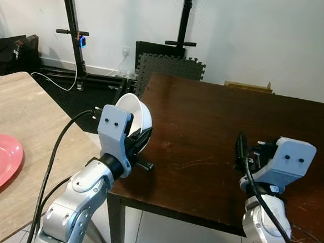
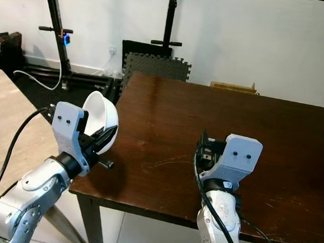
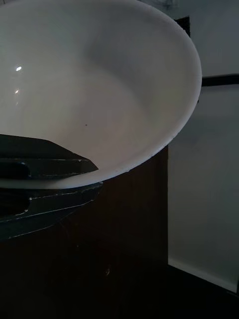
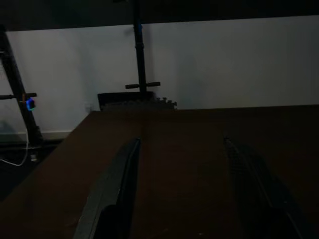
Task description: Setting the table
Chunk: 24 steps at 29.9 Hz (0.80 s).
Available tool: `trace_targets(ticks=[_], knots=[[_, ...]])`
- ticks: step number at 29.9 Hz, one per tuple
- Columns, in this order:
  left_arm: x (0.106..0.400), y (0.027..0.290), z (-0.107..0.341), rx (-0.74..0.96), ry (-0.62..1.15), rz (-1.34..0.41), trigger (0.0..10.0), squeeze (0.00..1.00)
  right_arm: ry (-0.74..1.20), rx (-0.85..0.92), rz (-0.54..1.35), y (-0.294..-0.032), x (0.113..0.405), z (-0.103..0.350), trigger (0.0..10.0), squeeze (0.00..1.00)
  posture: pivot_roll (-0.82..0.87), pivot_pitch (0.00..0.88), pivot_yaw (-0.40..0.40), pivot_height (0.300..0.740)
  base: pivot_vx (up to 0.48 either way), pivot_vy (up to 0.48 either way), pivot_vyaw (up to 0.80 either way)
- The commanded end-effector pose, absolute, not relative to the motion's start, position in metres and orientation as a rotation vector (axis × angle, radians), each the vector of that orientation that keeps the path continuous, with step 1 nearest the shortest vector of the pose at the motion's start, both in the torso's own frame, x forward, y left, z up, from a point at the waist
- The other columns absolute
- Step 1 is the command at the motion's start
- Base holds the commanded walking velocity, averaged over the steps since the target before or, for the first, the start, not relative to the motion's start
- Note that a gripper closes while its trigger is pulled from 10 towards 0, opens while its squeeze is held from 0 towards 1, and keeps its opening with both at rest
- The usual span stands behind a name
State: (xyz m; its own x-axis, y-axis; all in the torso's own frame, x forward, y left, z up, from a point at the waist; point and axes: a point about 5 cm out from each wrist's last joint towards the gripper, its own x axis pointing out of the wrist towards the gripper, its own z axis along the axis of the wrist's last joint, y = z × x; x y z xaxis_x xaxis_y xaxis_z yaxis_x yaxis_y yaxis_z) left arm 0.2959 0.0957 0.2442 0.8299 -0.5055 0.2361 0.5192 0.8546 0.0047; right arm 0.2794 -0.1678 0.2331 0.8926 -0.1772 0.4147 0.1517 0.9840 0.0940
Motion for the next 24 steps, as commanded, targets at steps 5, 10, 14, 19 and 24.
trace_targets(ticks=[5,10,14,19,24], knots=[[0.2952,0.0949,0.2405,-0.052,-0.221,-0.555,10.0,0.0,-0.422,0.057,-0.184,-0.1696,0.2787,0.2296,10.0,0.0,0.05,0.025,0.012,0.74,0.0,0.0,0.0],[0.2991,0.0942,0.2416,-0.04,-0.225,-0.55,10.0,0.0,-0.422,0.058,-0.182,-0.1689,0.2791,0.2297,10.0,0.0,0.05,0.025,0.013,0.74,0.0,0.0,0.0],[0.3004,0.0948,0.2436,-0.04,-0.233,-0.55,10.0,0.0,-0.423,0.059,-0.183,-0.1688,0.2791,0.2298,10.0,0.0,0.05,0.024,0.015,0.74,0.0,0.0,0.0],[0.3004,0.0915,0.2449,-0.044,-0.242,-0.564,10.0,0.0,-0.423,0.059,-0.188,-0.1692,0.2785,0.2294,10.0,0.0,0.05,0.025,0.018,0.74,0.0,-0.41,0.0],[0.3001,0.0909,0.2445,-0.045,-0.241,-0.568,10.0,0.0,-0.422,0.059,-0.188,-0.1693,0.2781,0.2292,10.0,0.0,0.05,0.026,0.019,0.74,0.0,-0.452,0.0]])
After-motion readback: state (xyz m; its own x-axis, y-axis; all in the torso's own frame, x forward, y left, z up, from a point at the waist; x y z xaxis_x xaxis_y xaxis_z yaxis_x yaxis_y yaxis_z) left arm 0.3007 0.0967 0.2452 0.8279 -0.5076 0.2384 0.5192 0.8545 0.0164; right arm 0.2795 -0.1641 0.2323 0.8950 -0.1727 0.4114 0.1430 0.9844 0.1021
